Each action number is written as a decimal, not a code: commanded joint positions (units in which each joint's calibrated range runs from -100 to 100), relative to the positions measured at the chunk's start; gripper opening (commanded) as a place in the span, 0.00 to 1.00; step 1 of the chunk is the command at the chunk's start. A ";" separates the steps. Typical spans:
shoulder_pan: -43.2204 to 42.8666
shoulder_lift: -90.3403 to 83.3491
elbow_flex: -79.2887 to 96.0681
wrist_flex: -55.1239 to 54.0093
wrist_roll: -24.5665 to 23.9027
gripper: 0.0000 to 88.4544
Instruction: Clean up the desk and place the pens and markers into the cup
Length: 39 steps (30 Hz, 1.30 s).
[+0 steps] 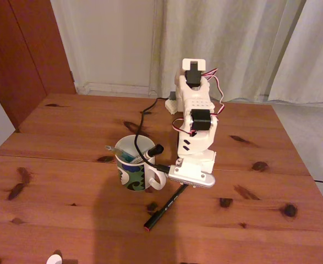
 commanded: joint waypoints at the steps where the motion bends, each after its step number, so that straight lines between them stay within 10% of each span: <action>1: 0.25 -1.49 -1.31 -0.56 0.26 0.14; 6: 1.46 -1.49 -1.31 -0.56 0.37 0.00; 39: 6.36 -8.44 1.58 0.22 4.92 0.01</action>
